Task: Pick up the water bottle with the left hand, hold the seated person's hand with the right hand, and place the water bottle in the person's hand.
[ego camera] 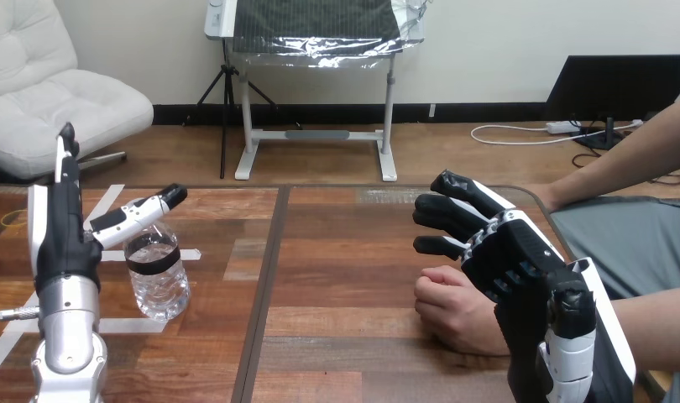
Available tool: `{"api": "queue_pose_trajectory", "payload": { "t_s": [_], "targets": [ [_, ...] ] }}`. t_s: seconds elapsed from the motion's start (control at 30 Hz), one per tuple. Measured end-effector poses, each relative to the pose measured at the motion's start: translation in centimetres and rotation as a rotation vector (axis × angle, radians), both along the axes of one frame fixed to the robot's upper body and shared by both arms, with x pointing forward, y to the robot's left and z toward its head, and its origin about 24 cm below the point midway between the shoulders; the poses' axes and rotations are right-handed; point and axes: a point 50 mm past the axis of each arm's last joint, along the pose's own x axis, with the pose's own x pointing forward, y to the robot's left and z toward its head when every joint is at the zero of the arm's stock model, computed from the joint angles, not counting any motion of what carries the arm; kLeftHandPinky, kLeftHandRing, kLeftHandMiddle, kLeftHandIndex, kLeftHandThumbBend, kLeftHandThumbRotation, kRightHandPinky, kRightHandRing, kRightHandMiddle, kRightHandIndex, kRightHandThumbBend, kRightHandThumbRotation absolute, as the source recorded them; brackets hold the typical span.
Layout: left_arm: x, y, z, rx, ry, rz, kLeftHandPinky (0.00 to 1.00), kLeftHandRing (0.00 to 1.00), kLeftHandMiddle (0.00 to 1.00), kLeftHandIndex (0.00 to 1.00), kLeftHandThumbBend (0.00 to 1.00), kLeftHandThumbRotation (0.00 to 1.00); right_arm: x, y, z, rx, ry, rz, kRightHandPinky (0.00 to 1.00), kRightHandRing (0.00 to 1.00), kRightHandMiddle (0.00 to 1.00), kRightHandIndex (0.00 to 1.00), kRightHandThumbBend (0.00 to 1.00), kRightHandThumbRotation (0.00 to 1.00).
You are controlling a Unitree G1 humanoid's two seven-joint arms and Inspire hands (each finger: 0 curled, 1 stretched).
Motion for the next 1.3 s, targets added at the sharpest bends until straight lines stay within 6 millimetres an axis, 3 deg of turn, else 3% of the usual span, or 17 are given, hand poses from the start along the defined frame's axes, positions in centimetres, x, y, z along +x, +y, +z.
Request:
{"api": "queue_pose_trajectory", "payload": {
  "t_s": [1.3],
  "targets": [
    [1.1, -0.4, -1.9, -0.061, 0.139, -0.035, 1.0, 1.0, 1.0, 1.0, 0.92, 0.16, 0.0, -0.1, 0.0, 0.007, -0.001, 0.003, 0.74, 0.81, 0.79, 0.82, 0.81, 1.0]
  ]
}}
